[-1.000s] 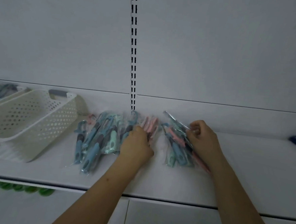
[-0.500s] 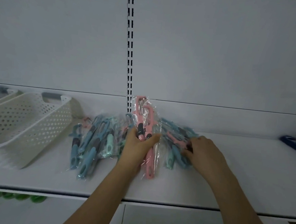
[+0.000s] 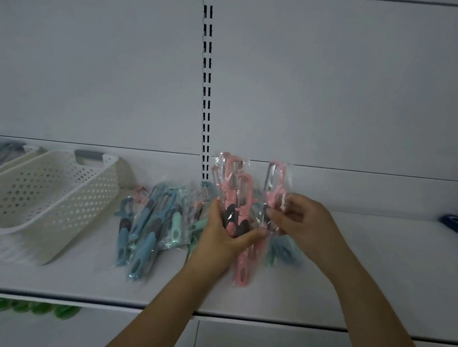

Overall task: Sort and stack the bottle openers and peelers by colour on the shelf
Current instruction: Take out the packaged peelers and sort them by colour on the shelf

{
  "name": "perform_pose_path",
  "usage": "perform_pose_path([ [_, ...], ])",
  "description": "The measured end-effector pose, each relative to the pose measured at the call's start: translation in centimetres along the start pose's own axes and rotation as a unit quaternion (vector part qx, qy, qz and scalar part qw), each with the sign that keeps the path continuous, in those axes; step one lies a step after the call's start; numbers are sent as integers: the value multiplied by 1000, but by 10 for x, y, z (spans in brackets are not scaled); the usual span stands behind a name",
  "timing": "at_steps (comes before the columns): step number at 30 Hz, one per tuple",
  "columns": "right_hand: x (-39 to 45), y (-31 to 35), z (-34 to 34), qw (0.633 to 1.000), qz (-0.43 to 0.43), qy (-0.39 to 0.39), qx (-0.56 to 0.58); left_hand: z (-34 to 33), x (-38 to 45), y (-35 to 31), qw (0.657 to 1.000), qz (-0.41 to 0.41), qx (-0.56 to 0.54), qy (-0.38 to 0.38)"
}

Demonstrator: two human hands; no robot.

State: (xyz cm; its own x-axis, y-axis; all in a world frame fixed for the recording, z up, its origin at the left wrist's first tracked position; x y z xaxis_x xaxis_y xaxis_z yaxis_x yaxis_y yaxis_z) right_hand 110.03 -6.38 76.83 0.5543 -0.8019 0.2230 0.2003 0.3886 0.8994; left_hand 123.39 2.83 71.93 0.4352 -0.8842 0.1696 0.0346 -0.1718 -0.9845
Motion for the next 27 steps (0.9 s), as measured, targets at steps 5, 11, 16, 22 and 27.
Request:
perform_pose_path([
  [5,1,-2,-17,993,-17,74,89,2,-4,0,1000,-5,8,16],
  [11,23,0,-29,998,59,-8,21,66,-12,-6,988,-34,13,-148],
  [16,17,-1,-128,917,221,173,-283,115,-16,-13,970,-46,-32,-238],
  [22,46,-8,-116,917,108,63,-378,162,-16,-10,955,-1,-98,-280],
  [27,71,2,-138,943,-80,52,-319,158,-13,-11,941,52,-239,-233],
])
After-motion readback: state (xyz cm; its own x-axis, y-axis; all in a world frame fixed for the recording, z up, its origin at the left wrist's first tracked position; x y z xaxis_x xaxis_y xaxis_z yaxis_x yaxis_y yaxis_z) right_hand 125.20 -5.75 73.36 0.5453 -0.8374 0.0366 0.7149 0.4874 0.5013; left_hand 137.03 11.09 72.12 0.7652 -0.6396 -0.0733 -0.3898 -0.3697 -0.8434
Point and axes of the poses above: each hand's wrist, its own x-axis towards the middle knuckle, its own z-axis out of the back of the hand, y = z × x, the point moved 7 cm from there along x, towards the middle knuckle, and after that the axes turned 2 degrees about -z, right-handed, at the moved point
